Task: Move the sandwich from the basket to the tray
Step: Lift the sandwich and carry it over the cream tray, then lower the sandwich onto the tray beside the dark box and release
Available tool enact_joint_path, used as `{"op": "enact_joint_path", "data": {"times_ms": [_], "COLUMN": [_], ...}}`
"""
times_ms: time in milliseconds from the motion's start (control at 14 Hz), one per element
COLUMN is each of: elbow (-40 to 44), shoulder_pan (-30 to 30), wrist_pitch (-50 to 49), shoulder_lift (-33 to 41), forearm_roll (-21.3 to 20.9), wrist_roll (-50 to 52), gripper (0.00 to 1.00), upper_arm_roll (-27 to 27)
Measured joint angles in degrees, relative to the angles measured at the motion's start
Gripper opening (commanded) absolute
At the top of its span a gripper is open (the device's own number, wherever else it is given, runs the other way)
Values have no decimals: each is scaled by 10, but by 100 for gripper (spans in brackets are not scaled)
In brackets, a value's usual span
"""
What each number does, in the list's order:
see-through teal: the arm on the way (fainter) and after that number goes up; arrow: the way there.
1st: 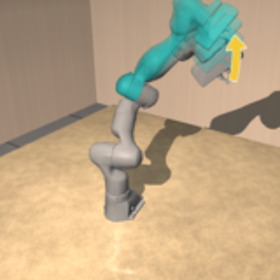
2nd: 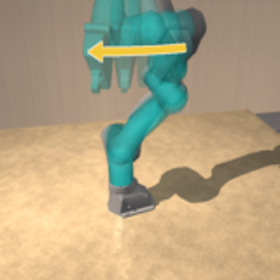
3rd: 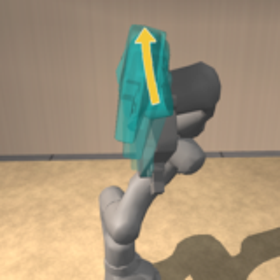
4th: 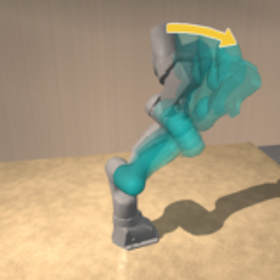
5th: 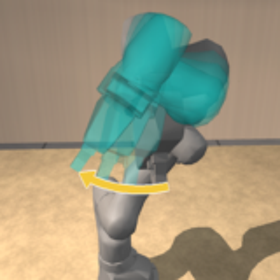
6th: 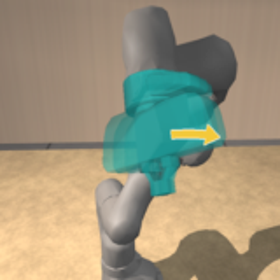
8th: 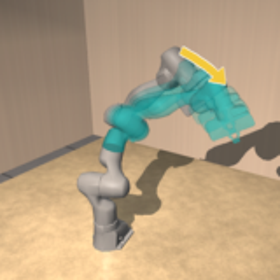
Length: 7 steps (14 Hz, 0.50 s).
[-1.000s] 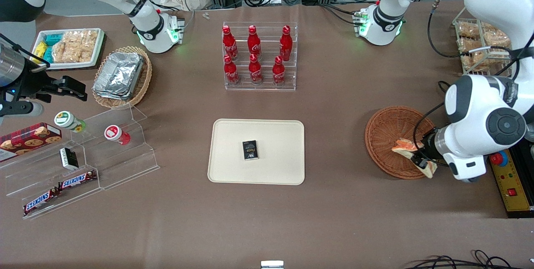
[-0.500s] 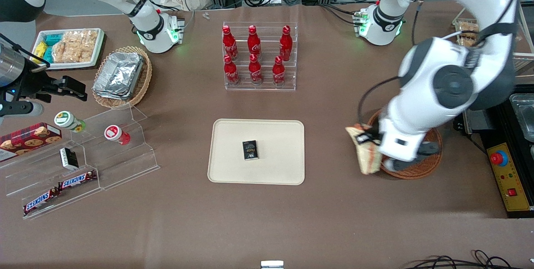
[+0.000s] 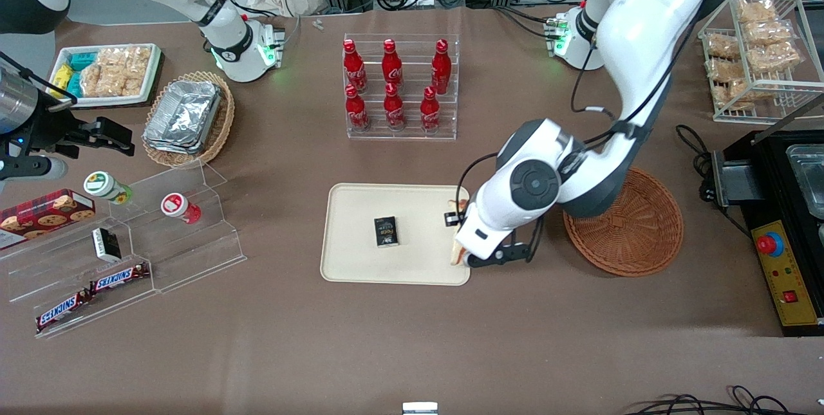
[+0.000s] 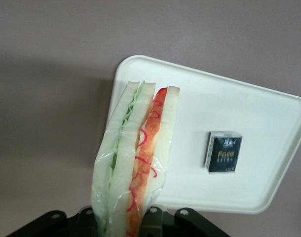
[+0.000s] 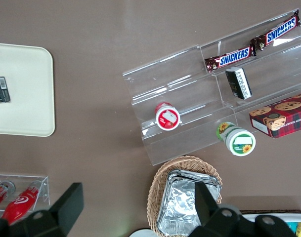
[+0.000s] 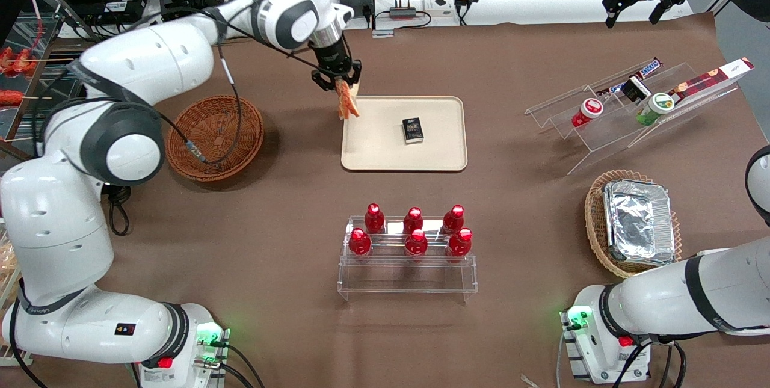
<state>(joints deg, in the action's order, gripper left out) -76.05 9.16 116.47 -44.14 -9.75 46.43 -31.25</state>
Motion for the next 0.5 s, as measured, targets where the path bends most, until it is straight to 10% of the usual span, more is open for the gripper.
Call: {"op": "enact_joint_path", "data": {"times_ms": [357,500], "elbow": [6,9], "shoulder_pan": [26,29], "wrist_pitch": [22,30], "shoulder_lift": [-75,-87], "forearm_roll": [-66,-67], "wrist_roll": [-2,-2], "gripper": [0,28], "upper_arm_roll": [0,0]}}
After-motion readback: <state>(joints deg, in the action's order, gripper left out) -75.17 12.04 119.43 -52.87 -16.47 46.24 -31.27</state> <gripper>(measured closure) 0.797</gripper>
